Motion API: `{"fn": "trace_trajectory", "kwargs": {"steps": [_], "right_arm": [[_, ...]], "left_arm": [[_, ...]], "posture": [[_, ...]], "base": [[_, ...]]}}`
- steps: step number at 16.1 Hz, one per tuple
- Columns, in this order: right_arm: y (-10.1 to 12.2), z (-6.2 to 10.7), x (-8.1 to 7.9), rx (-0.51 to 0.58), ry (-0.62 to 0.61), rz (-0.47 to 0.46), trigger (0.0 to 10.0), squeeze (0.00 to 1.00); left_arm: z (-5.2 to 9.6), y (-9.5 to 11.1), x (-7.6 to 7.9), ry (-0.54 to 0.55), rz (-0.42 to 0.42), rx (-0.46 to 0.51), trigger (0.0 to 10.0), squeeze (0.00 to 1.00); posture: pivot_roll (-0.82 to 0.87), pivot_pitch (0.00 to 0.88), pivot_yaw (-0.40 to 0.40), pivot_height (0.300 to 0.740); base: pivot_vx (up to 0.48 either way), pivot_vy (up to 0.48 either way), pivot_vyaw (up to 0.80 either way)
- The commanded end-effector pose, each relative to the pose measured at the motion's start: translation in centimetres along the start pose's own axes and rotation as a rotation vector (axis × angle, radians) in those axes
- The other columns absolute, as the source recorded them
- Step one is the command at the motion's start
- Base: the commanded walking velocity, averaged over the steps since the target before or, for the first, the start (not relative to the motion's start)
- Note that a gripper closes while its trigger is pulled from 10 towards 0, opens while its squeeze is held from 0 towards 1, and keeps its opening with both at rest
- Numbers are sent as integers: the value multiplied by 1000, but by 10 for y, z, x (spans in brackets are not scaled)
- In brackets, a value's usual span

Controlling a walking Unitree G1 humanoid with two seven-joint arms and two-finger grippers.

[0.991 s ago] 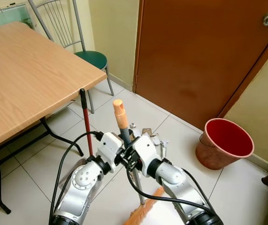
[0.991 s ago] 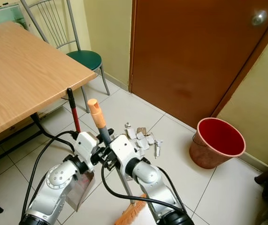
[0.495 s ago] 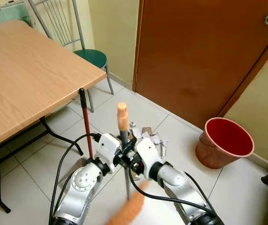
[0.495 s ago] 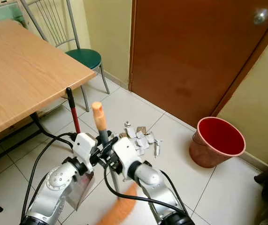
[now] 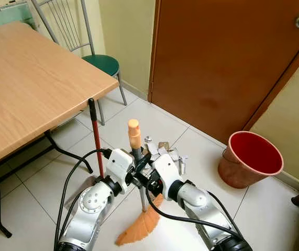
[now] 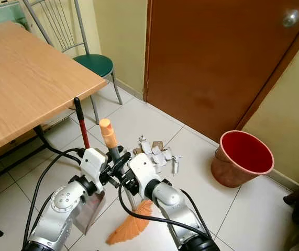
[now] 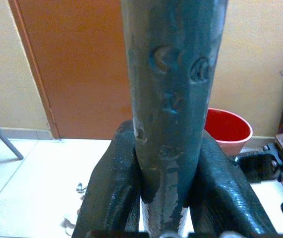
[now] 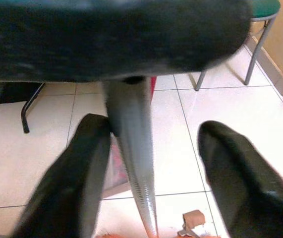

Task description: Sweep floor

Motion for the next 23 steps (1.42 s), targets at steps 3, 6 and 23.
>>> {"fn": "trace_trajectory", "kwargs": {"steps": [3, 6, 23], "right_arm": [[7, 12, 45, 46, -217, -34, 10000, 894], [17, 12, 48, 97, -220, -81, 10000, 0], [16, 12, 28, 55, -90, 21, 10000, 1000]], "left_arm": [[11, -1, -14, 59, -7, -6, 0, 0], [12, -4, -7, 22, 5, -18, 0, 0], [11, 2, -13, 24, 50, -6, 0, 0]], "posture": [[49, 117, -43, 740], [50, 118, -44, 740], [52, 112, -46, 740]], "base": [[0, 0, 0], [0, 0, 0], [0, 0, 0]]}}
Point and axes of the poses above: a point about 5 cm out from each wrist's last joint towards the gripper, its own z axis pointing back from the gripper into the wrist, its own y axis along the axis of the wrist's last joint, x = y × z, the point moved 2 cm from there along -z, pointing out of the wrist towards the gripper
